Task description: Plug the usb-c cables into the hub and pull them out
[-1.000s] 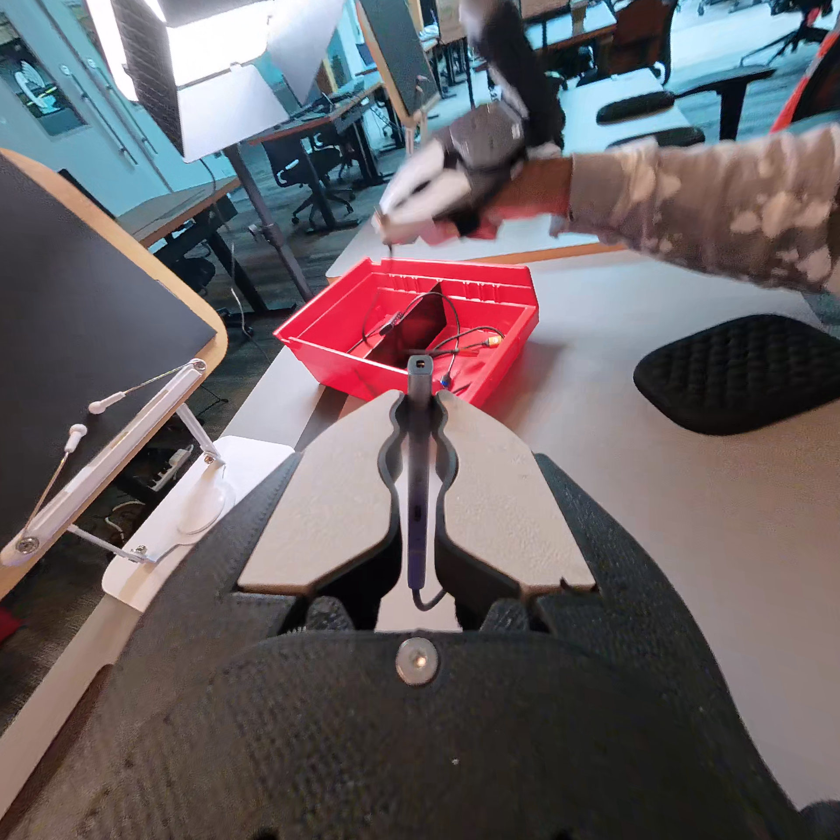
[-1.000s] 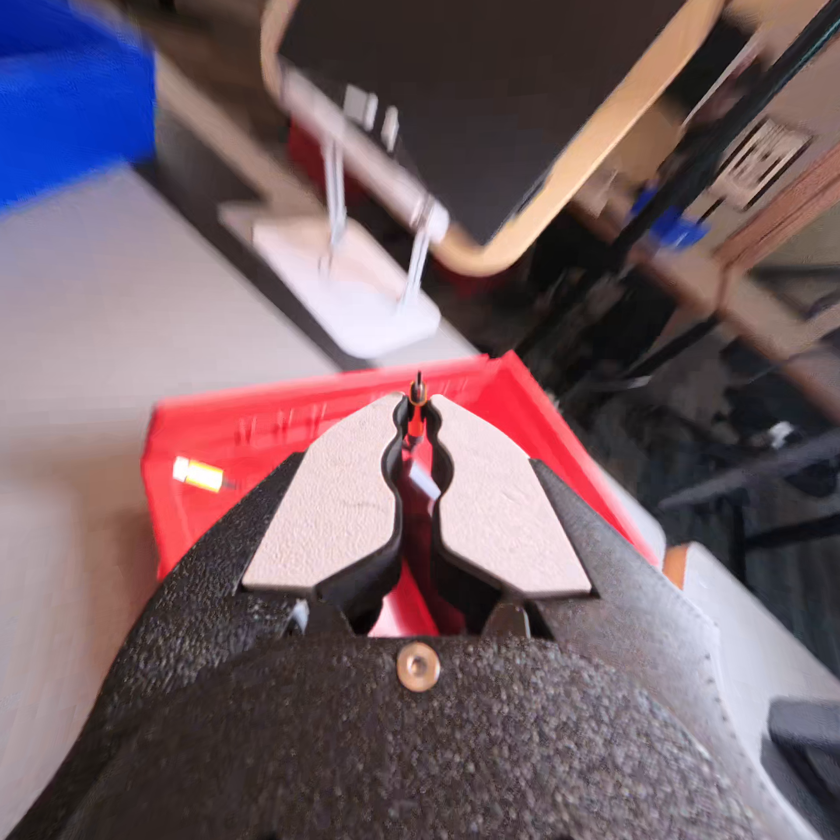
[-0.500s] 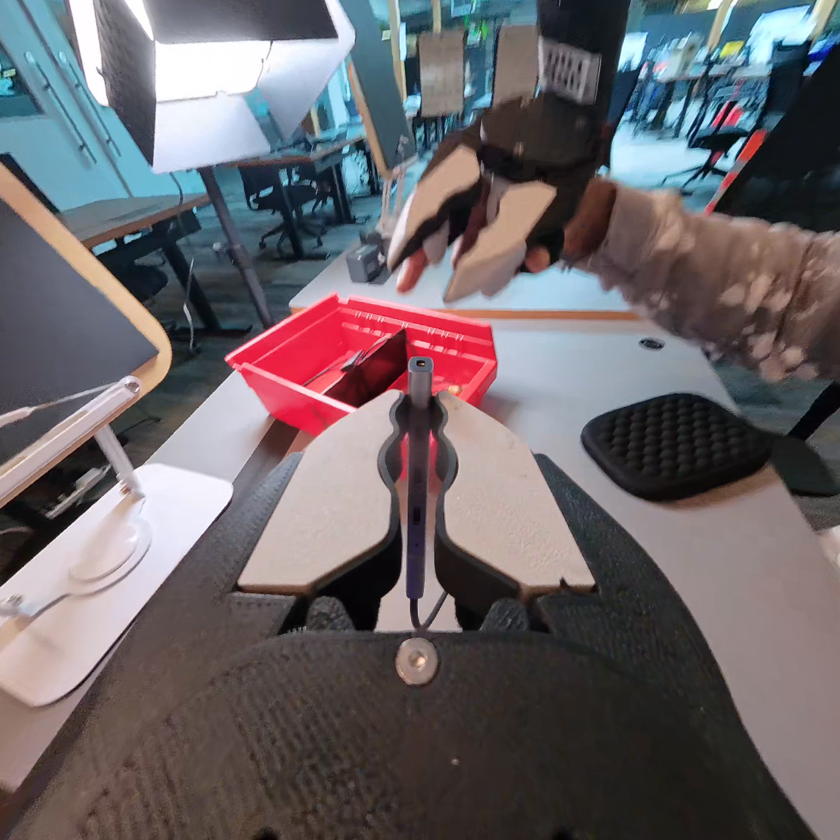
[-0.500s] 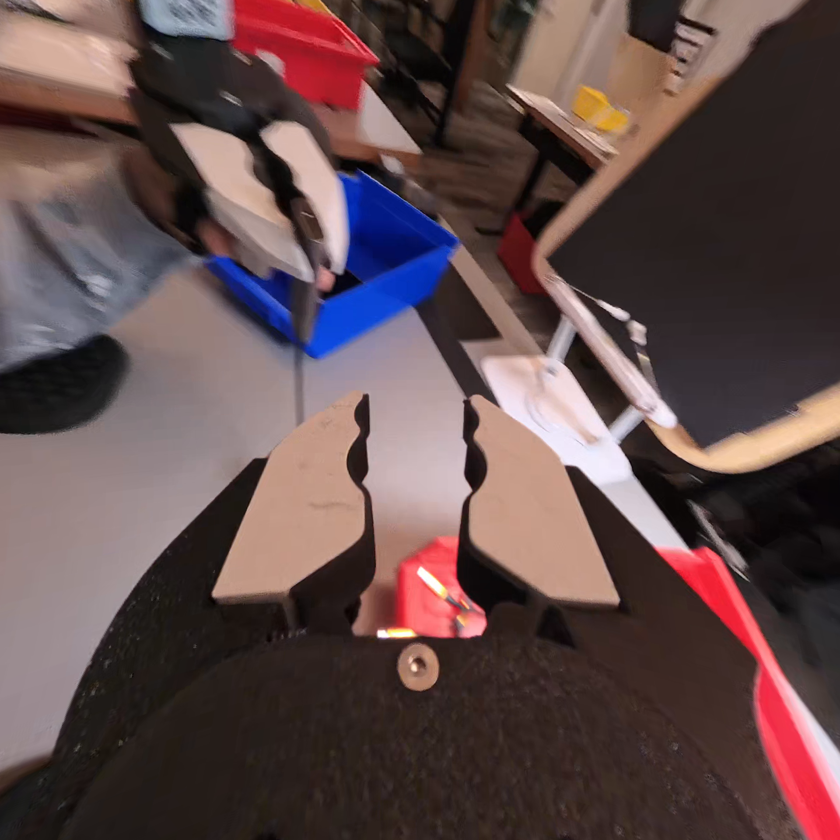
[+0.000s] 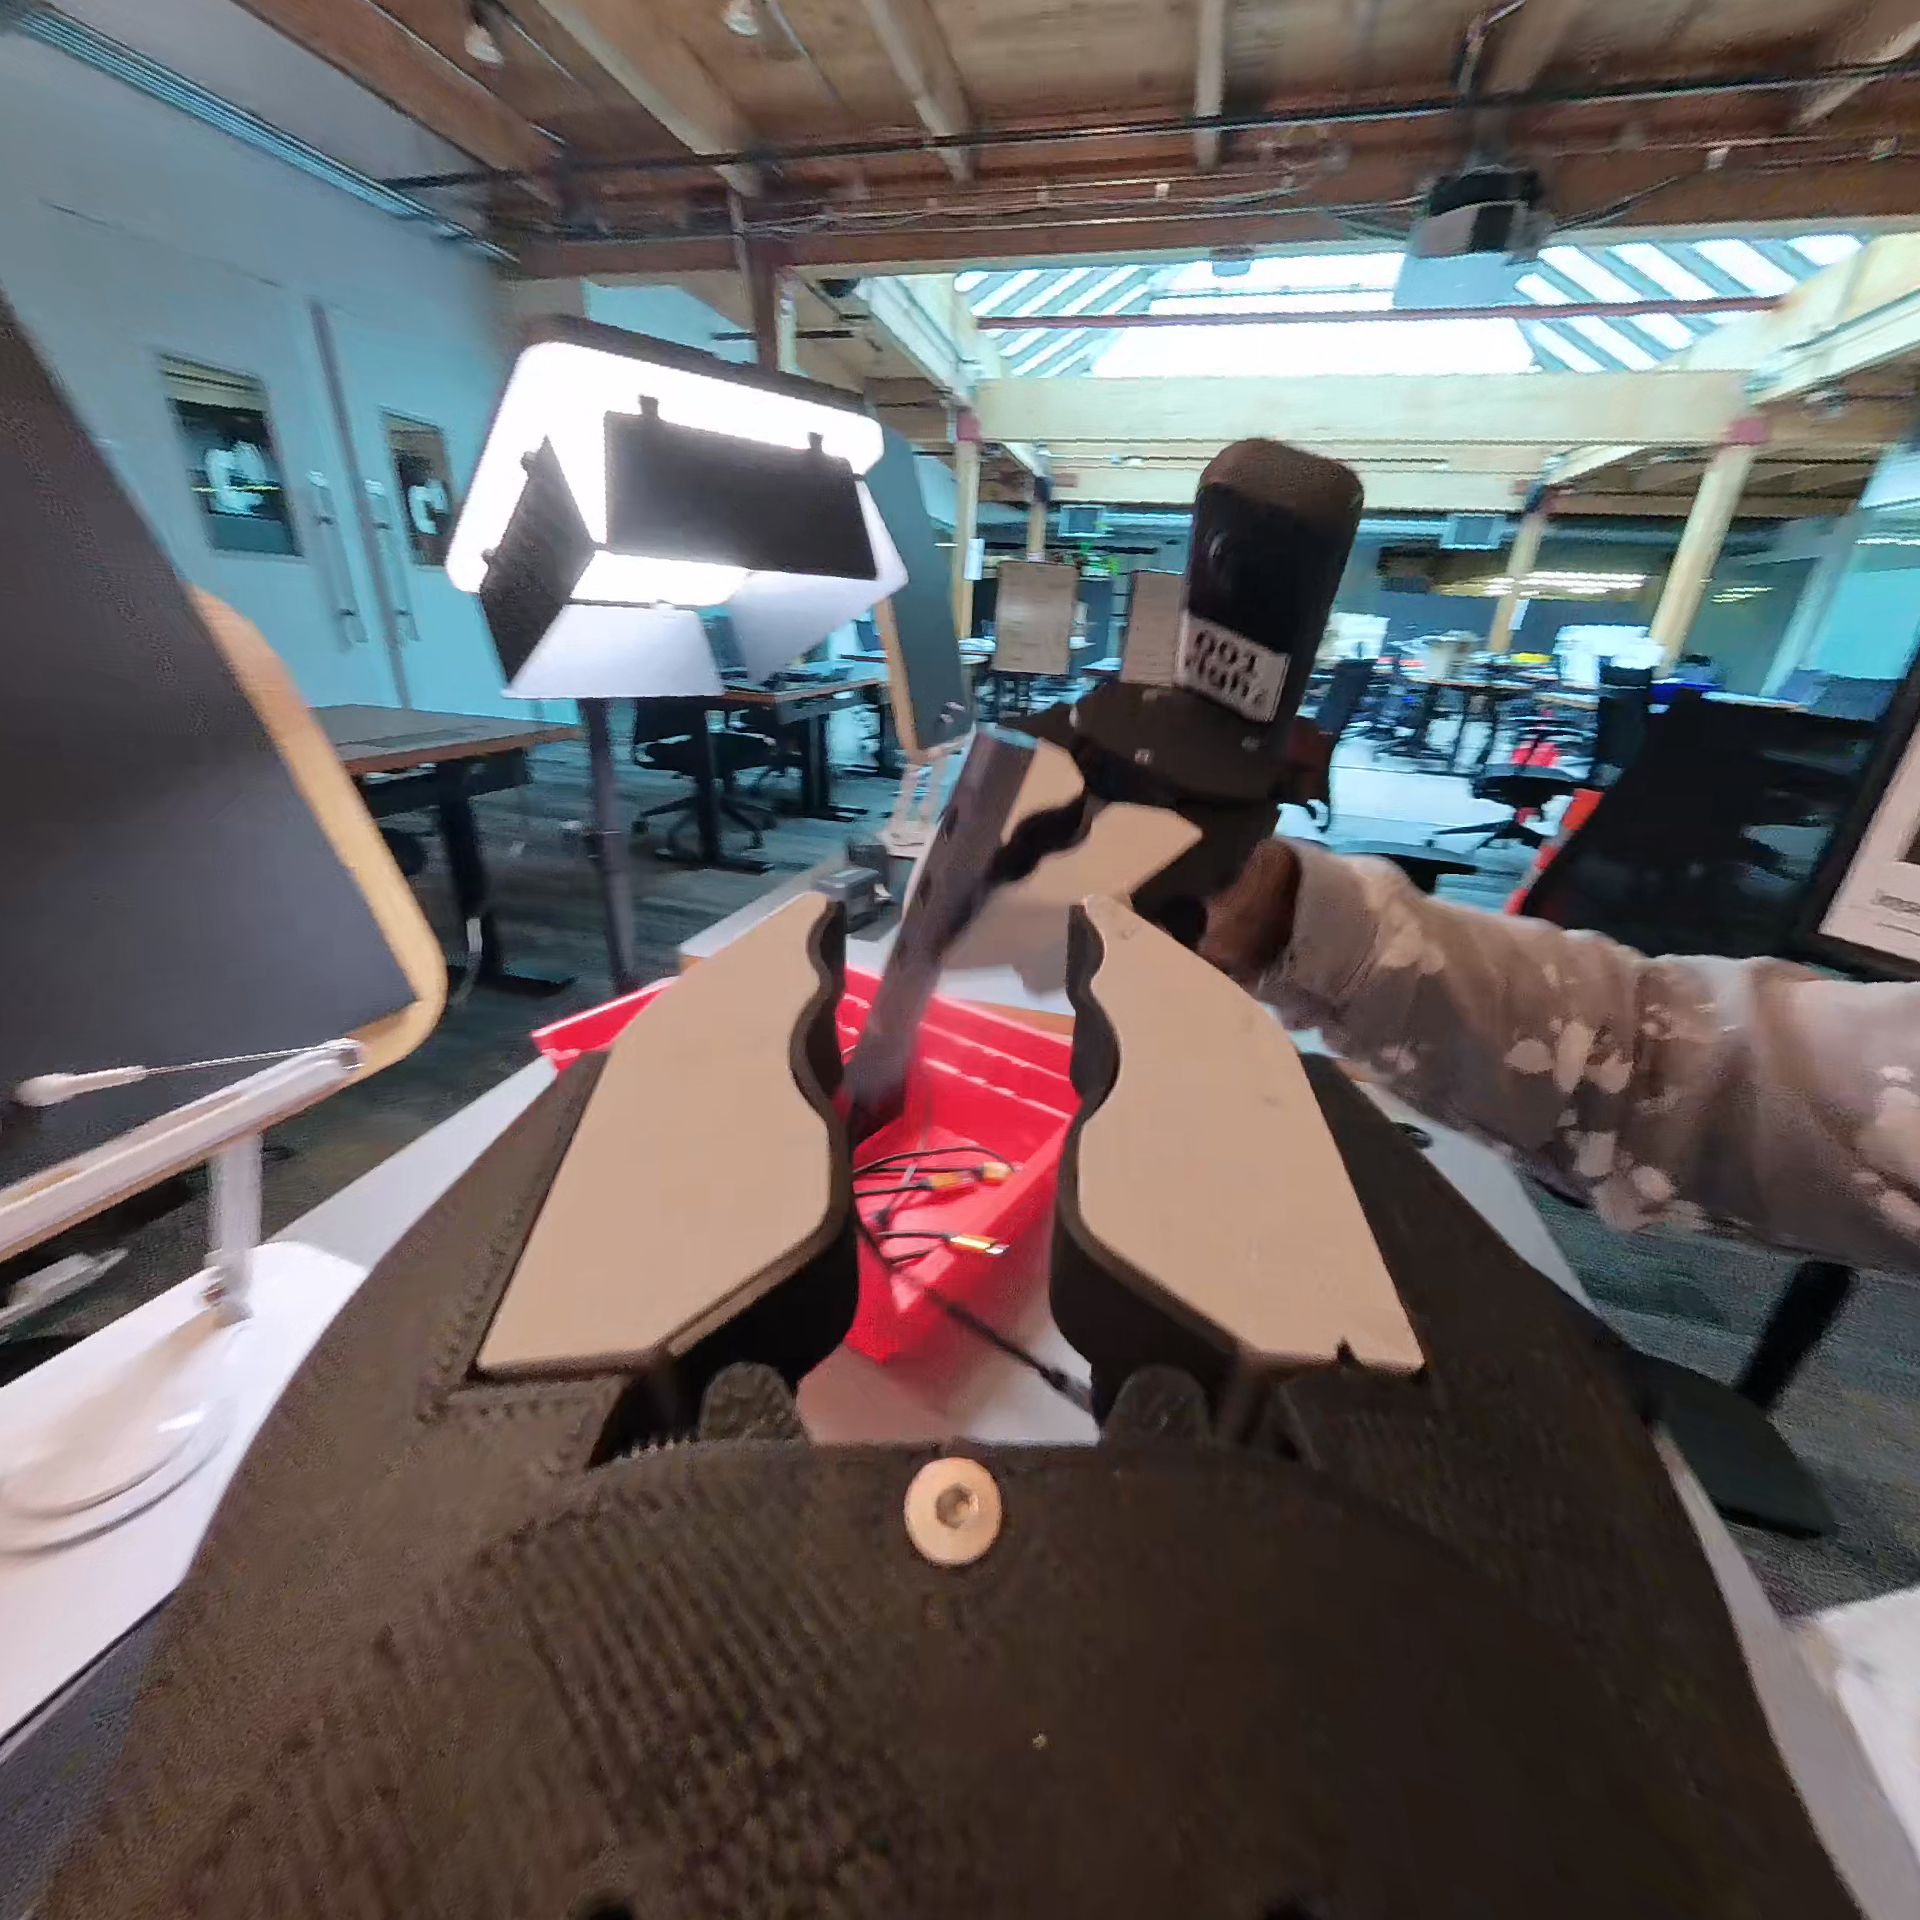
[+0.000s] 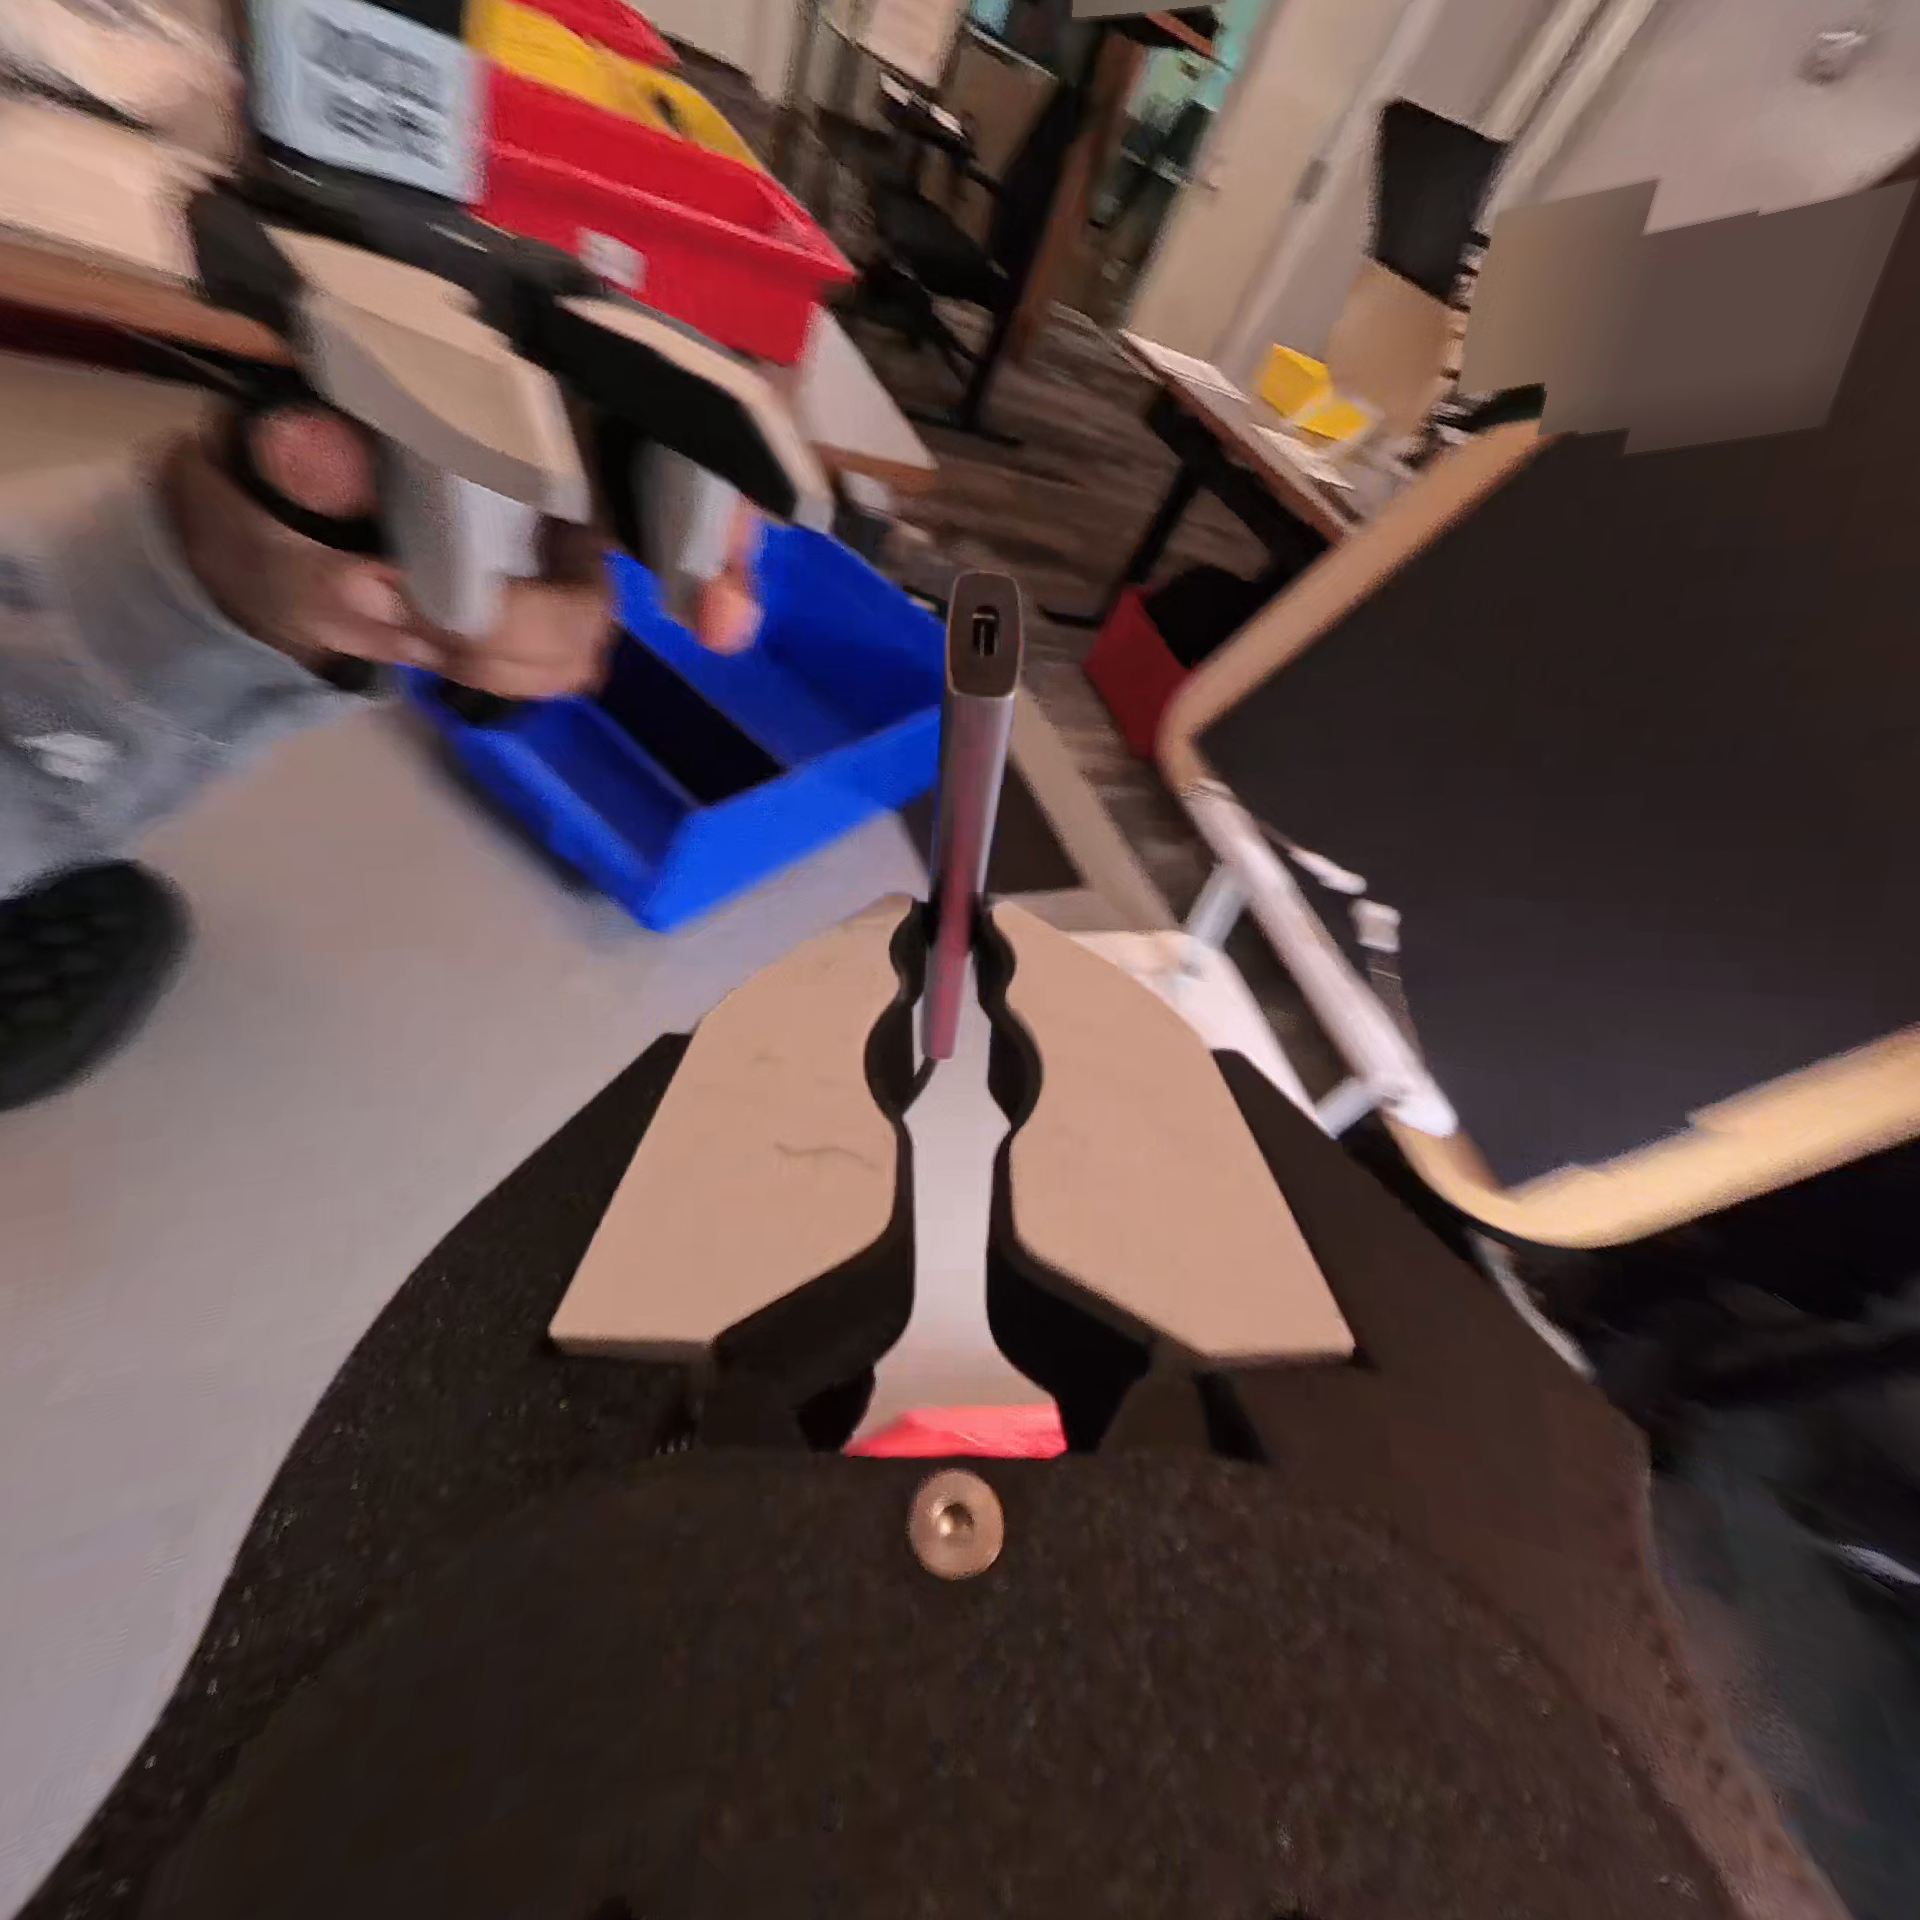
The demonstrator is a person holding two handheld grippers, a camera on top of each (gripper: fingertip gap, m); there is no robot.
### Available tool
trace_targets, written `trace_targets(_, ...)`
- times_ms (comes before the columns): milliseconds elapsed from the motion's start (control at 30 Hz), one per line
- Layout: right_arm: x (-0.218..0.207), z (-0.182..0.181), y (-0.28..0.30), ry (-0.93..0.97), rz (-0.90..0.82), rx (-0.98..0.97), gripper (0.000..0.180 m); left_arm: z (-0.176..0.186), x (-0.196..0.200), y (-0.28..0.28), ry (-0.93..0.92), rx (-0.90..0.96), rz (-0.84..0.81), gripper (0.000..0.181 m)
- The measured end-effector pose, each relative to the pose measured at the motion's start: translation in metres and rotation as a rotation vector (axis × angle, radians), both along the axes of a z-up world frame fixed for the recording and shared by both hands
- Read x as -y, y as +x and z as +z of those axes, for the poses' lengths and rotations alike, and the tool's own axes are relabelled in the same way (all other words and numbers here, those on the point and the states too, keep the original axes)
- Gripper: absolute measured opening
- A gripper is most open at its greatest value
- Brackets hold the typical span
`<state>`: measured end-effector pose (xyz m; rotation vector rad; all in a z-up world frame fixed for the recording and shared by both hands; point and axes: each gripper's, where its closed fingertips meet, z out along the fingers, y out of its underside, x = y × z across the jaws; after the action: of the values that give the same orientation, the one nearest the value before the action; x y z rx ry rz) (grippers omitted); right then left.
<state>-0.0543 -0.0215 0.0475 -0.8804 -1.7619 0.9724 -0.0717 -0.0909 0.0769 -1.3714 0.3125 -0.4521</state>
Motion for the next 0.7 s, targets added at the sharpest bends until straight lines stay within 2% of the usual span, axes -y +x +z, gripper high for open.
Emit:
trace_targets(167, -0.120, 0.040, -0.005, 0.169, -0.366, -0.060, 0.009, 0.003, 0.005, -0.026, 0.003, 0.001, 0.100, 0.040)
trace_targets(267, -0.192, 0.043, -0.002, 0.254, -0.588, -0.088, 0.009, 0.002, 0.004, -0.032, -0.004, -0.009, 0.132, 0.039)
trace_targets(333, -0.234, 0.029, 0.001, 0.305, -0.711, -0.093, 0.009, 0.000, 0.003, -0.033, -0.008, -0.018, 0.142, 0.038)
trace_targets(433, -0.277, -0.013, 0.005, 0.369, -0.812, -0.041, 0.009, -0.003, 0.001, -0.035, -0.026, -0.035, 0.157, 0.038)
trace_targets(600, -0.301, -0.087, 0.008, 0.392, -0.835, 0.096, 0.009, -0.010, -0.003, -0.039, -0.056, -0.080, 0.193, 0.037)
trace_targets(700, -0.302, -0.113, 0.011, 0.401, -0.812, 0.166, 0.009, -0.014, -0.006, -0.041, -0.072, -0.085, 0.200, 0.037)
